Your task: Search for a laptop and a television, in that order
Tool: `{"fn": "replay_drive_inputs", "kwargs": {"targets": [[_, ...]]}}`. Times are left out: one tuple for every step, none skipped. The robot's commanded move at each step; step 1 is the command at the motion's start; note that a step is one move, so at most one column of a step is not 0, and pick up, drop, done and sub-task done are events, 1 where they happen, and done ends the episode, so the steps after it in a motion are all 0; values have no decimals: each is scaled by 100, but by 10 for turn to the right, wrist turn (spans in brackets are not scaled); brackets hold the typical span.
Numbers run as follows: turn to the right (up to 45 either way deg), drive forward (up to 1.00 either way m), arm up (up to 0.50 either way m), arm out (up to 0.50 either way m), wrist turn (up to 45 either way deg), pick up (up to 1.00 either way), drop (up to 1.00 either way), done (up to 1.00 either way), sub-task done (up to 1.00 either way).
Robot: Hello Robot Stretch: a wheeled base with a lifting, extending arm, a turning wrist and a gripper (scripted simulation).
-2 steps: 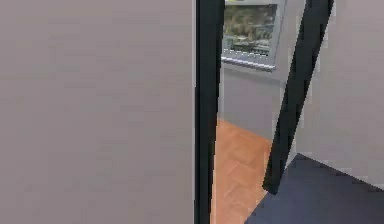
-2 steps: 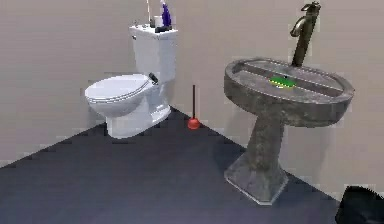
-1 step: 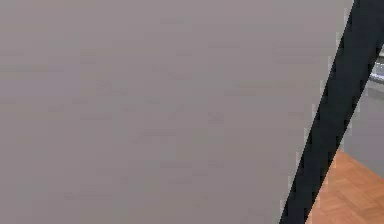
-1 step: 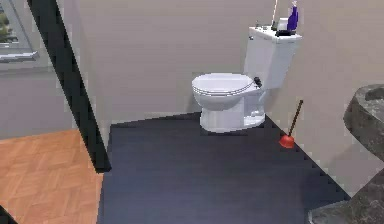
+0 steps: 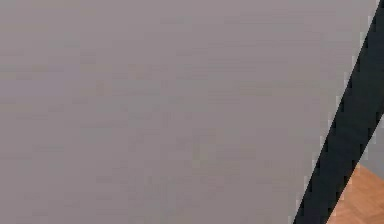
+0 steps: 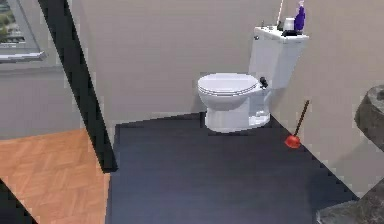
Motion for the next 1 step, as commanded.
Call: {"fn": "replay_drive_inputs", "kwargs": {"targets": [[450,0,0,0,0,0,0,0,0]]}}
